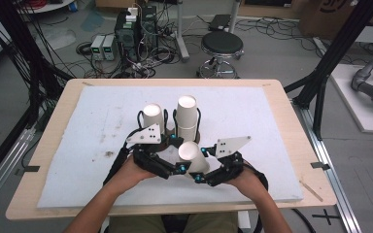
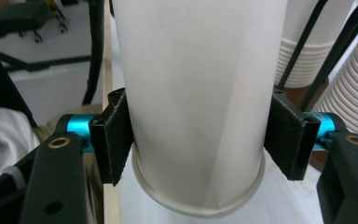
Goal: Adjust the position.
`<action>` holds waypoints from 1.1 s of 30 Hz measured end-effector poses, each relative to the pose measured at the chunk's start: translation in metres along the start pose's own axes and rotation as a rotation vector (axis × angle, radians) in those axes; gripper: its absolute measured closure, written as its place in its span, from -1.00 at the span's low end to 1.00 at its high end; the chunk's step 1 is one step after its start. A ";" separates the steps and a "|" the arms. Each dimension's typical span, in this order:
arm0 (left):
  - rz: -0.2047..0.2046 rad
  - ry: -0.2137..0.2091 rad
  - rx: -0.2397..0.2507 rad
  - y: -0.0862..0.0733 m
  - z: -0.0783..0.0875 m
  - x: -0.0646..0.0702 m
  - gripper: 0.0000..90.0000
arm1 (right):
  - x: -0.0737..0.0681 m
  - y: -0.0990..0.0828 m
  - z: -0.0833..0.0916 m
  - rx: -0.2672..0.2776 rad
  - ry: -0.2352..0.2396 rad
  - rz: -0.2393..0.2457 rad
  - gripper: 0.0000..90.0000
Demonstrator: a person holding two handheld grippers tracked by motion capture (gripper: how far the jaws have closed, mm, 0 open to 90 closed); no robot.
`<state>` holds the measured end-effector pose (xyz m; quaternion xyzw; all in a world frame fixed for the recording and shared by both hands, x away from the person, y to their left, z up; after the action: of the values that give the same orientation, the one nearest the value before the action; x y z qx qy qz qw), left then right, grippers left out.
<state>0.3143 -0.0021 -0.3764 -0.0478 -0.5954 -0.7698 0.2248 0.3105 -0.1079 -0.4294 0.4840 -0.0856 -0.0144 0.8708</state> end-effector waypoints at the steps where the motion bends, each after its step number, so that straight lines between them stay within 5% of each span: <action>1: -0.002 -0.002 -0.009 0.000 0.001 0.000 -0.65 | 0.001 -0.001 0.001 -0.019 0.001 0.009 -0.29; 12: -0.039 0.002 -0.069 -0.004 0.005 -0.003 -0.64 | 0.004 0.002 0.005 -0.151 0.052 0.072 -0.29; 24: -0.071 -0.015 -0.132 -0.012 -0.002 0.000 -0.60 | 0.005 0.009 0.003 -0.366 0.132 0.163 -0.29; 33: -0.090 -0.031 -0.184 -0.018 -0.003 0.002 -0.46 | 0.001 0.011 -0.001 -0.442 0.180 0.184 -0.29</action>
<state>0.3063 -0.0024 -0.3931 -0.0532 -0.5271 -0.8298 0.1754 0.3112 -0.1012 -0.4205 0.2712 -0.0459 0.0897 0.9572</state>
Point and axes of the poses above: each handheld gripper's, and its own axes: z roughly backward along the jaws, y roughly out of its top, x roughly to its right, the point moved 9 cm from there along -z, roughly forward along the jaws, and after that the axes turned 12 degrees about z, right-handed, at the moved point
